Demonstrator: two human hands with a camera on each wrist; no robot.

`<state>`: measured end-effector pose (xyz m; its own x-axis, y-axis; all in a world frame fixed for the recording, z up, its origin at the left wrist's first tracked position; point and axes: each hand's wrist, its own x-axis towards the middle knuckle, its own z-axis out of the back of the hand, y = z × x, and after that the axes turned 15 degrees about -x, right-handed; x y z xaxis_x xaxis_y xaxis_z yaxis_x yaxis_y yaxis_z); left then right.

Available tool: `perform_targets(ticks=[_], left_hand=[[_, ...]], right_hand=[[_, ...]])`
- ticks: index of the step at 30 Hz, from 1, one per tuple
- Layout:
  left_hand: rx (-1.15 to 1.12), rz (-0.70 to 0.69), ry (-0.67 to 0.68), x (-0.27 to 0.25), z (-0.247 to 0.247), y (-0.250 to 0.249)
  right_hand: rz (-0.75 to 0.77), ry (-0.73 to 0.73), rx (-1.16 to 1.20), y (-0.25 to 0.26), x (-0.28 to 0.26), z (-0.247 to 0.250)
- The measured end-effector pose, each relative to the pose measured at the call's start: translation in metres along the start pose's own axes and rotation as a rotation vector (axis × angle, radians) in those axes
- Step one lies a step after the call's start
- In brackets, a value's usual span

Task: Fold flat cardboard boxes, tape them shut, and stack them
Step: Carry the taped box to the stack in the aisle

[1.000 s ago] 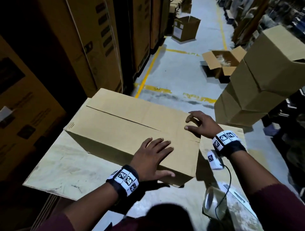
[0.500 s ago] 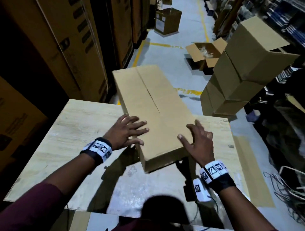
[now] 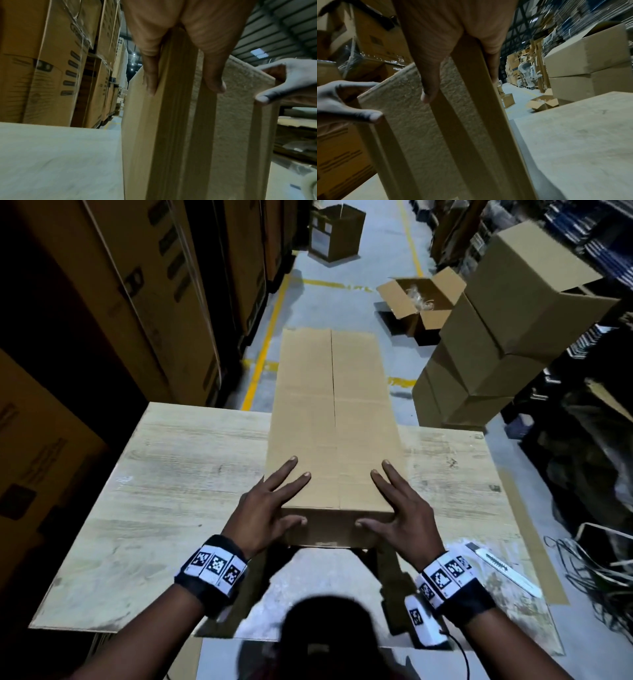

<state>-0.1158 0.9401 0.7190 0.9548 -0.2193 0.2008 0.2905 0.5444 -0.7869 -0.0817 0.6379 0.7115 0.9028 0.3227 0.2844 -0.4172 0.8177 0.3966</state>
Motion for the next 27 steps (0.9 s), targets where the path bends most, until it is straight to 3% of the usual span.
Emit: perform_targets(ticks=[7, 14, 18, 27], left_hand=[[-0.014, -0.066, -0.019, 0.027, 0.026, -0.044], [0.105, -0.147, -0.044, 0.054, 0.003, -0.128], [0.164, -0.2, -0.039, 0.072, -0.039, -0.189], [0.23, -0.282, -0.026, 0.137, -0.217, -0.353]], right_hand=[[0.018, -0.026, -0.023, 0.013, 0.031, 0.071], [0.054, -0.131, 0.03, -0.028, 0.016, 0.136], [0.094, -0.197, 0.053, -0.079, -0.005, 0.185], [0.141, -0.261, 0.082, -0.271, -0.081, 0.336]])
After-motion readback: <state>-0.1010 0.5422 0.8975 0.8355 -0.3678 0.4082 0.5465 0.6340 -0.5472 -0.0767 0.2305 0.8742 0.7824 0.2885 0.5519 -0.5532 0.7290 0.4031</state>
